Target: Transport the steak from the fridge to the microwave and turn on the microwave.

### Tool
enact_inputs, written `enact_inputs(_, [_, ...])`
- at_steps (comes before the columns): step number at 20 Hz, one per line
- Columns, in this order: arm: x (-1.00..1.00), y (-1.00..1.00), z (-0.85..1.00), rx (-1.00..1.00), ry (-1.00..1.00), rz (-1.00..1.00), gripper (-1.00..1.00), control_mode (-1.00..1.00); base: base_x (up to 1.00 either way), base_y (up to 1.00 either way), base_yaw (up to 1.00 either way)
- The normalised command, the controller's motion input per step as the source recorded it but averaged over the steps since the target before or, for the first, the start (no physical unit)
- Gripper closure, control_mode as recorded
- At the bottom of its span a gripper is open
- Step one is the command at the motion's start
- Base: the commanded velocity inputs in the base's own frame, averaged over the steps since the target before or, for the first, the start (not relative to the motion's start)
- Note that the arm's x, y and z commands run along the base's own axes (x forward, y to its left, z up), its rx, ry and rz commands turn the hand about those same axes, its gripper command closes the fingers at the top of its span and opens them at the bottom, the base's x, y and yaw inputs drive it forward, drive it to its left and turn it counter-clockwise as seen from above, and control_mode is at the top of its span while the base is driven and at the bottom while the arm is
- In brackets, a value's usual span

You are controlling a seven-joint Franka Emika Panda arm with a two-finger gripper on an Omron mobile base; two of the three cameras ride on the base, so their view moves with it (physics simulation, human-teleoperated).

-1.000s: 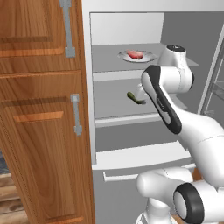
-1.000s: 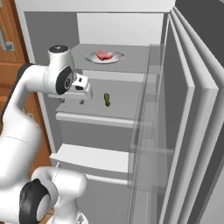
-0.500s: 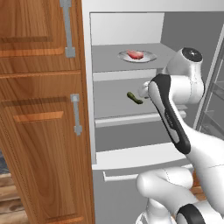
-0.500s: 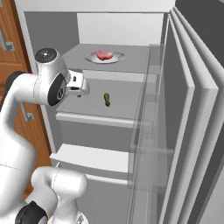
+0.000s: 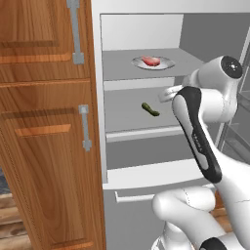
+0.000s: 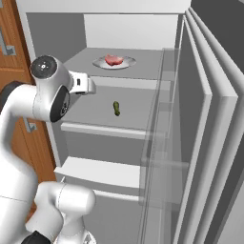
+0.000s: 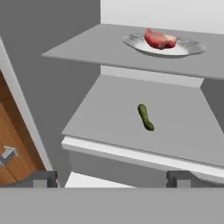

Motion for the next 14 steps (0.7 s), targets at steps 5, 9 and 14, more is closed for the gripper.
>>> enact_inputs(5, [0.01, 0.00, 0.42, 0.00, -0.01, 0.00, -1.00, -1.00, 0.00, 0.00, 0.00])
enact_inputs(9, [0.12, 0.00, 0.31, 0.00, 0.00, -0.04, -1.00, -1.00, 0.00, 0.00, 0.00])
enact_inputs(14, [0.20, 0.00, 0.22, -0.02, -0.01, -0.01, -1.00, -1.00, 0.00, 0.00, 0.00])
